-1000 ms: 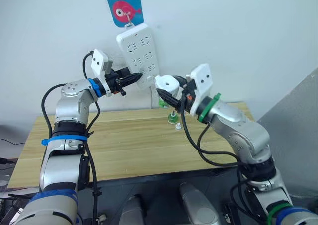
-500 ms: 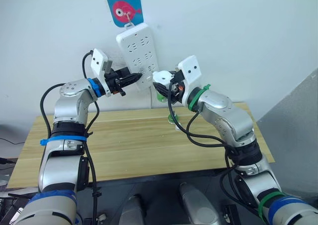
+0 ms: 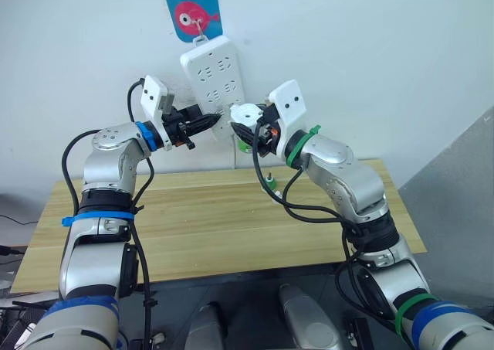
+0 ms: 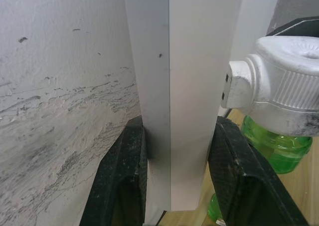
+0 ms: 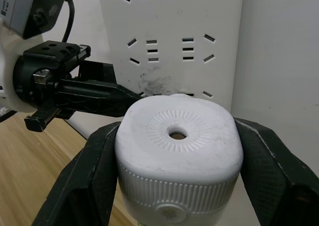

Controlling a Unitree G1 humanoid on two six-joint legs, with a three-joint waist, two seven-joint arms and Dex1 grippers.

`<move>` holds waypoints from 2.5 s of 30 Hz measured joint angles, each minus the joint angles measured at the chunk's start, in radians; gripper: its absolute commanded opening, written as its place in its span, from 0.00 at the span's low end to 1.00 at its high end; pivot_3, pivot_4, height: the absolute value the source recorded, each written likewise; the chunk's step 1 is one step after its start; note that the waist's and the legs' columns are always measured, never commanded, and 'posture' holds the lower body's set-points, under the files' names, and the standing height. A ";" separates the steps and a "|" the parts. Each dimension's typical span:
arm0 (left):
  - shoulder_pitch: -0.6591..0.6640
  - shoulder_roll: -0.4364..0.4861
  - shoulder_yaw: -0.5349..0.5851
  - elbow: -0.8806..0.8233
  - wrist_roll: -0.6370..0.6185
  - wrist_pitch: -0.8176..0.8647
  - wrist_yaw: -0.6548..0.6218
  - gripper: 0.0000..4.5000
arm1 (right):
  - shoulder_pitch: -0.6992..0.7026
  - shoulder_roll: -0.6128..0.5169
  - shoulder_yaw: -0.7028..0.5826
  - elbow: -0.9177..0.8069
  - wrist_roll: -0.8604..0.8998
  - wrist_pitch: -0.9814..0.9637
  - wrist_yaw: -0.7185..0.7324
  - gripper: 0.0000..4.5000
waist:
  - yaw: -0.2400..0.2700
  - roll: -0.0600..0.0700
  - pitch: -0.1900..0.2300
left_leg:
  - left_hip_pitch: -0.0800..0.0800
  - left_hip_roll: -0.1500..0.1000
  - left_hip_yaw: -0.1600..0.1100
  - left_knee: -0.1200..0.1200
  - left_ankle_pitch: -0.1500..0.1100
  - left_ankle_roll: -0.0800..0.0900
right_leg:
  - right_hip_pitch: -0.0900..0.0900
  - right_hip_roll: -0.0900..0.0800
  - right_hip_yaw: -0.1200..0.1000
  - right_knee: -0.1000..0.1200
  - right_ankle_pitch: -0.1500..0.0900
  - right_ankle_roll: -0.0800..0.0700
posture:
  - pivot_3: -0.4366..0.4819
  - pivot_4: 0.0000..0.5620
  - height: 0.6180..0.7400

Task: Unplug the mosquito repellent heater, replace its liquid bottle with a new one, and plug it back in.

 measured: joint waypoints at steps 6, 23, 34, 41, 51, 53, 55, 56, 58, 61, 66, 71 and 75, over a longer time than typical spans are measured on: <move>0.000 0.000 0.000 -0.001 0.000 0.001 0.000 0.30 | 0.000 0.000 -0.001 0.000 -0.007 0.000 0.003 0.67 | 0.000 0.000 0.000 | 0.000 0.000 0.000 0.000 0.000 0.000 | 0.000 0.000 0.000 0.000 0.000 0.000 | 0.21 0.37 0.94; 0.011 0.004 0.008 -0.025 -0.001 0.025 0.006 0.30 | -0.025 0.047 -0.011 0.063 -0.038 -0.036 -0.001 0.67 | -0.004 0.000 0.000 | 0.000 0.000 -0.001 -0.001 0.000 0.000 | 0.000 0.000 -0.001 0.000 0.000 0.000 | 0.21 0.35 0.94; 0.033 0.013 0.024 -0.072 -0.007 0.075 0.007 0.30 | -0.075 0.075 -0.031 0.203 -0.036 -0.134 0.046 0.67 | -0.010 0.000 0.000 | 0.001 0.000 -0.001 -0.001 0.001 0.001 | 0.000 0.000 -0.002 0.001 0.001 -0.001 | 0.21 0.34 0.94; 0.041 0.018 0.043 -0.092 -0.008 0.127 0.010 0.30 | -0.093 0.091 -0.037 0.285 -0.037 -0.212 0.080 0.67 | -0.023 0.000 0.000 | 0.002 0.001 -0.002 -0.001 0.001 0.002 | 0.001 0.000 -0.002 0.001 0.001 -0.002 | 0.22 0.34 0.94; 0.045 0.011 0.047 -0.097 0.001 0.098 0.010 0.30 | -0.104 0.091 -0.052 0.313 -0.046 -0.225 0.067 1.00 | -0.022 0.000 0.000 | 0.001 0.000 -0.003 -0.002 0.002 0.003 | 0.001 0.000 -0.005 0.000 0.001 -0.002 | 0.22 0.35 0.94; 0.042 0.011 0.038 -0.092 0.001 0.078 0.004 0.29 | -0.102 0.079 -0.054 0.303 -0.050 -0.209 0.067 1.00 | -0.017 0.000 0.000 | 0.000 0.000 -0.004 -0.005 0.002 0.002 | 0.001 -0.002 -0.006 0.000 0.001 -0.002 | 0.23 0.35 0.94; 0.037 0.009 0.028 -0.084 0.001 0.062 -0.001 0.29 | -0.089 0.055 -0.053 0.262 -0.052 -0.185 0.078 1.00 | -0.008 0.000 0.000 | 0.000 0.000 -0.005 -0.005 0.001 0.002 | 0.000 -0.002 -0.008 0.000 0.001 -0.002 | 0.23 0.35 0.94; 0.034 0.008 0.024 -0.079 0.000 0.055 -0.001 0.29 | -0.075 0.044 -0.053 0.231 -0.052 -0.169 0.083 1.00 | -0.004 0.000 0.000 | 0.000 0.000 -0.006 -0.006 0.001 0.002 | 0.000 -0.002 -0.008 0.000 0.001 -0.002 | 0.23 0.35 0.94; 0.032 0.008 0.020 -0.069 0.000 0.037 -0.001 0.29 | -0.034 0.015 -0.047 0.152 -0.047 -0.125 0.091 1.00 | -0.002 0.000 0.000 | 0.000 0.000 -0.006 -0.006 0.001 0.002 | 0.000 -0.002 -0.009 0.000 0.001 -0.002 | 0.23 0.36 0.94; 0.031 0.016 0.019 -0.048 0.001 0.017 0.004 0.29 | 0.038 -0.035 -0.046 0.008 -0.017 -0.027 0.120 1.00 | -0.004 0.000 0.000 | 0.000 0.000 -0.005 -0.005 0.002 0.002 | 0.000 -0.001 -0.008 0.000 0.001 -0.002 | 0.23 0.37 0.94; 0.018 0.032 0.013 0.002 0.028 -0.018 0.035 0.50 | 0.113 -0.084 -0.046 -0.212 0.065 0.115 0.155 1.00 | -0.010 0.001 0.000 | 0.002 0.001 -0.005 -0.005 0.003 0.004 | 0.000 0.000 -0.007 0.000 0.002 -0.004 | 0.24 0.38 0.94; 0.018 0.071 0.011 0.053 0.074 -0.076 0.090 0.84 | 0.128 -0.105 -0.048 -0.266 0.091 0.171 0.154 1.00 | -0.006 0.001 0.000 | 0.001 0.001 -0.005 -0.007 0.003 0.004 | -0.002 0.000 -0.008 0.000 0.001 -0.003 | 0.24 0.38 0.94; 0.035 0.075 0.001 0.042 0.078 -0.094 0.092 0.99 | 0.130 -0.100 -0.043 -0.286 0.102 0.181 0.153 1.00 | -0.007 0.001 0.001 | 0.001 0.001 -0.004 -0.006 0.003 0.005 | -0.002 0.000 -0.007 0.001 0.002 -0.004 | 0.25 0.38 0.94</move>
